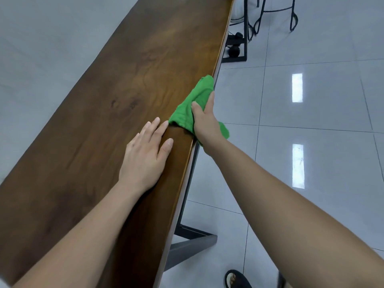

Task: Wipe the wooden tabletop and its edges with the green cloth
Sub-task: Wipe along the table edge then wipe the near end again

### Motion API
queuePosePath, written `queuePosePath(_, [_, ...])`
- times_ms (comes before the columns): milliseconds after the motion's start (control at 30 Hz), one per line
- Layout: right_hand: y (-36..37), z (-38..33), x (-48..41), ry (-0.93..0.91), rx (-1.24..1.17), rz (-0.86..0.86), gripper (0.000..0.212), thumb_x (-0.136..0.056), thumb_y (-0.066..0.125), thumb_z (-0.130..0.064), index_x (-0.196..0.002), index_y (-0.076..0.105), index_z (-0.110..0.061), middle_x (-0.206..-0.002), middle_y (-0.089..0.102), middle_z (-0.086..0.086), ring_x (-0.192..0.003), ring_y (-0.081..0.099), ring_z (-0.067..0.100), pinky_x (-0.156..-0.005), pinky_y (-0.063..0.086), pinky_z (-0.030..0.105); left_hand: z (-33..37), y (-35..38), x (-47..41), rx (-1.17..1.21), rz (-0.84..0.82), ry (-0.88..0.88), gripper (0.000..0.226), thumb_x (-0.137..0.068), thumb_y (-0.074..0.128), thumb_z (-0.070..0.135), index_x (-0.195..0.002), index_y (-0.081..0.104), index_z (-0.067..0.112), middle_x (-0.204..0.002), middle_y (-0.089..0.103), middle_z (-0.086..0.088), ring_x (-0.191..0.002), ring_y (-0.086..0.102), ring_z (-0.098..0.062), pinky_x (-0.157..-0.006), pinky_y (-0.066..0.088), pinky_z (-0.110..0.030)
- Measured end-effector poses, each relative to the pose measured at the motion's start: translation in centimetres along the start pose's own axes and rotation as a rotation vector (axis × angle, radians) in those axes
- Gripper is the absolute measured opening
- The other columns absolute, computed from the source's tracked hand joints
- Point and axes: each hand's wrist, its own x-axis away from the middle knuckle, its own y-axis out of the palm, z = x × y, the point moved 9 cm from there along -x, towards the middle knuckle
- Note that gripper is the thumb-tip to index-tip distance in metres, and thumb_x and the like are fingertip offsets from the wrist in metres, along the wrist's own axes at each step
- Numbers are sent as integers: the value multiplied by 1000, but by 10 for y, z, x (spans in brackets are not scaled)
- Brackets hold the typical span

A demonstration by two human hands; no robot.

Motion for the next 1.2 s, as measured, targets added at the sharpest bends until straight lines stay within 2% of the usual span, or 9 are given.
queuePosePath(133, [7, 10, 37, -73, -7, 20, 72, -118, 40, -45, -177, 0, -41, -127, 45, -39, -100, 51, -23, -90, 37, 10, -3, -2, 18, 18, 7, -9, 71, -113, 9, 68, -175, 26, 38, -184, 19, 14, -170, 14, -10, -135, 21, -47])
queuePosePath(200, [14, 18, 65, -88, -21, 0, 71, -117, 41, -43, -177, 2, -42, -125, 40, -44, -106, 46, -33, -93, 35, 2, -5, -2, 33, 26, 3, -2, 69, -114, 10, 66, -175, 26, 39, -184, 19, 15, -170, 14, -10, -135, 22, -47])
queuePosePath(333, [28, 35, 135, -79, -31, -25, 72, -117, 43, -42, -176, 2, -46, -151, 42, -22, -133, 41, -22, -107, 29, 4, -11, -7, 60, 31, 6, -6, 67, -114, 14, 62, -175, 29, 40, -184, 20, 14, -170, 15, -9, -134, 23, -45])
queuePosePath(433, [39, 47, 187, -66, -46, -22, 74, -118, 43, -40, -177, -1, -41, -173, 28, -14, -157, 27, -7, -127, 24, 19, -14, -8, 79, 20, -4, -18, 67, -114, 14, 60, -175, 30, 39, -184, 19, 14, -171, 14, -8, -133, 22, -42])
queuePosePath(567, [53, 59, 246, -49, -52, -5, 74, -115, 40, -48, -175, -4, -47, -181, 15, -22, -164, 16, -5, -136, 22, 37, -19, -11, 103, 33, -16, -38, 69, -113, 11, 64, -175, 28, 41, -185, 16, 17, -170, 9, -5, -133, 20, -39])
queuePosePath(800, [75, 84, 336, -25, -54, -47, 73, -111, 34, -67, -167, -13, -64, -177, 1, -39, -166, 1, -8, -138, 14, 41, -28, -16, 152, 30, -2, -86, 68, -114, 12, 63, -175, 30, 38, -184, 19, 16, -171, 12, -6, -134, 25, -45])
queuePosePath(967, [75, 83, 342, -52, -1, -137, 76, -119, 36, -50, -166, -23, -61, -181, -4, -28, -170, -2, 4, -138, 17, 51, -34, -16, 186, -7, -44, -148, 69, -113, 12, 62, -176, 25, 36, -186, 14, 11, -172, 8, -11, -137, 21, -49])
queuePosePath(1100, [70, 74, 318, -85, -1, -122, 78, -120, 40, -42, -173, -17, -46, -181, 7, -17, -161, 7, -14, -132, 22, 25, -39, -16, 214, -23, -58, -186, 69, -113, 11, 62, -177, 22, 39, -186, 11, 13, -172, 4, -9, -139, 17, -48])
queuePosePath(1200, [62, 67, 282, -76, 15, -94, 78, -120, 41, -39, -176, -12, -38, -164, 14, -24, -132, 8, -41, -105, 14, -5, -42, -18, 232, -21, -42, -231, 67, -114, 12, 61, -177, 23, 39, -186, 12, 15, -172, 6, -9, -139, 16, -45])
